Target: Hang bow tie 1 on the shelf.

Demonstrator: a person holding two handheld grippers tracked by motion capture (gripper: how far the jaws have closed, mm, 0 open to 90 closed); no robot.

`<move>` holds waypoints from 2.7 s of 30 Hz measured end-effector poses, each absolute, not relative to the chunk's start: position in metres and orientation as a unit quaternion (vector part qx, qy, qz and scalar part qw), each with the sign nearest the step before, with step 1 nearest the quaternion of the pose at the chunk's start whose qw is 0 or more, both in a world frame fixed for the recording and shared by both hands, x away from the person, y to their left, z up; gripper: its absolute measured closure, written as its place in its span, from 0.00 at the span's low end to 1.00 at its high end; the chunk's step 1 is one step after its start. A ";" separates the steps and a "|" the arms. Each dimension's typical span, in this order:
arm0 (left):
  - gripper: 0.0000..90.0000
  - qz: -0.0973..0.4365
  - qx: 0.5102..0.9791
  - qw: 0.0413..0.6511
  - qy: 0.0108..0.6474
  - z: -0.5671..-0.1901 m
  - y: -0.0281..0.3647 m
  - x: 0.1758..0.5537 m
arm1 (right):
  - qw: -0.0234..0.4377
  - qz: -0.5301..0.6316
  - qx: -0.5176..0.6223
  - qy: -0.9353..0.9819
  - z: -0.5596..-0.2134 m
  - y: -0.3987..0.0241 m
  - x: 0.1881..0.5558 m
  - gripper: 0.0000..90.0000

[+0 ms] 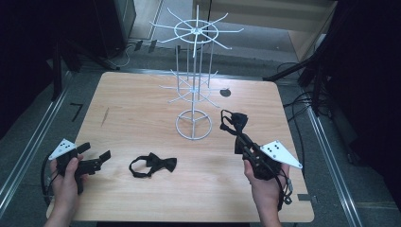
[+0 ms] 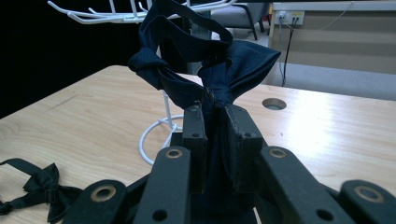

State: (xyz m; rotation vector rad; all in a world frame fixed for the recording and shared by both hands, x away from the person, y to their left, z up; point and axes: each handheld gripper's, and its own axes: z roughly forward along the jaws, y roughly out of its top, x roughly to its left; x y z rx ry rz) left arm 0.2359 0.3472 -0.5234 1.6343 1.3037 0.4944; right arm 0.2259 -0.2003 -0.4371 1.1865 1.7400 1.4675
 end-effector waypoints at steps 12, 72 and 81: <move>0.00 0.202 0.669 0.477 0.533 -0.523 0.347 0.236 | 0.285 0.554 0.438 0.647 -0.432 -0.195 0.228 0.89; 0.00 0.203 0.670 0.477 0.532 -0.523 0.347 0.236 | 0.276 0.550 0.433 0.659 -0.432 -0.164 0.258 0.89; 0.00 0.202 0.670 0.477 0.532 -0.523 0.347 0.236 | 0.272 0.549 0.433 0.661 -0.434 -0.159 0.262 0.89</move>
